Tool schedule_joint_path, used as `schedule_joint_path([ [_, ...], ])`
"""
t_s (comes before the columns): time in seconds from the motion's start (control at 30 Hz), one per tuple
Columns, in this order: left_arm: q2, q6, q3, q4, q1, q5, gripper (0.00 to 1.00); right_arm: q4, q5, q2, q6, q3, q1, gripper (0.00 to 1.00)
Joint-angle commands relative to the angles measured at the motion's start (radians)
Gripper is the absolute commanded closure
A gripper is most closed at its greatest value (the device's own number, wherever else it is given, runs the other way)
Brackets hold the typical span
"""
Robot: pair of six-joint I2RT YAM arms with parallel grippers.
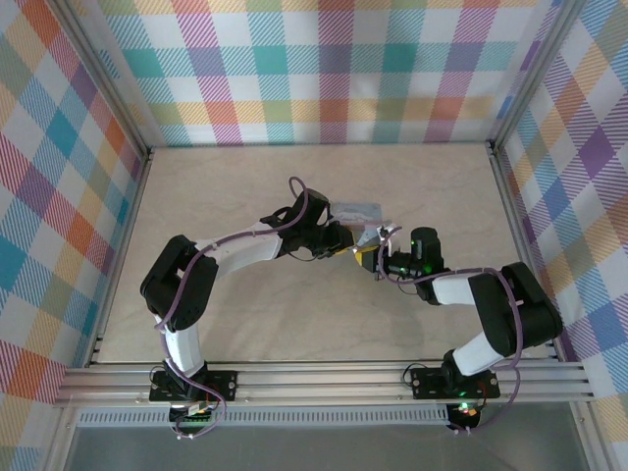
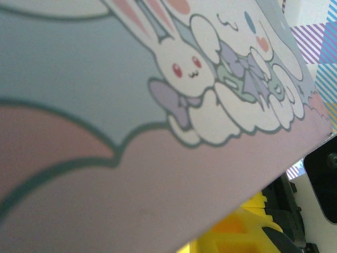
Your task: Unlock the padlock with the key
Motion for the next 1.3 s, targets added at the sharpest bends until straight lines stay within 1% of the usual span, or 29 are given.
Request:
schedule_joint_path([
  [0.0, -0.014, 0.033, 0.023, -0.022, -0.023, 0.072, 0.95, 0.016, 0.043, -0.027, -0.046, 0.040, -0.007, 0.99],
  [0.27, -0.013, 0.021, 0.020, -0.009, -0.023, 0.086, 0.95, -0.031, 0.080, -0.056, -0.089, 0.042, -0.016, 0.99],
  [0.93, -0.020, 0.015, 0.021, -0.007, -0.023, 0.094, 0.95, -0.068, 0.044, 0.016, -0.146, 0.101, -0.052, 0.99],
  [1.27, -0.008, 0.010, 0.023, 0.000, -0.024, 0.096, 0.95, -0.001, -0.002, 0.035, -0.088, 0.115, -0.052, 0.99],
])
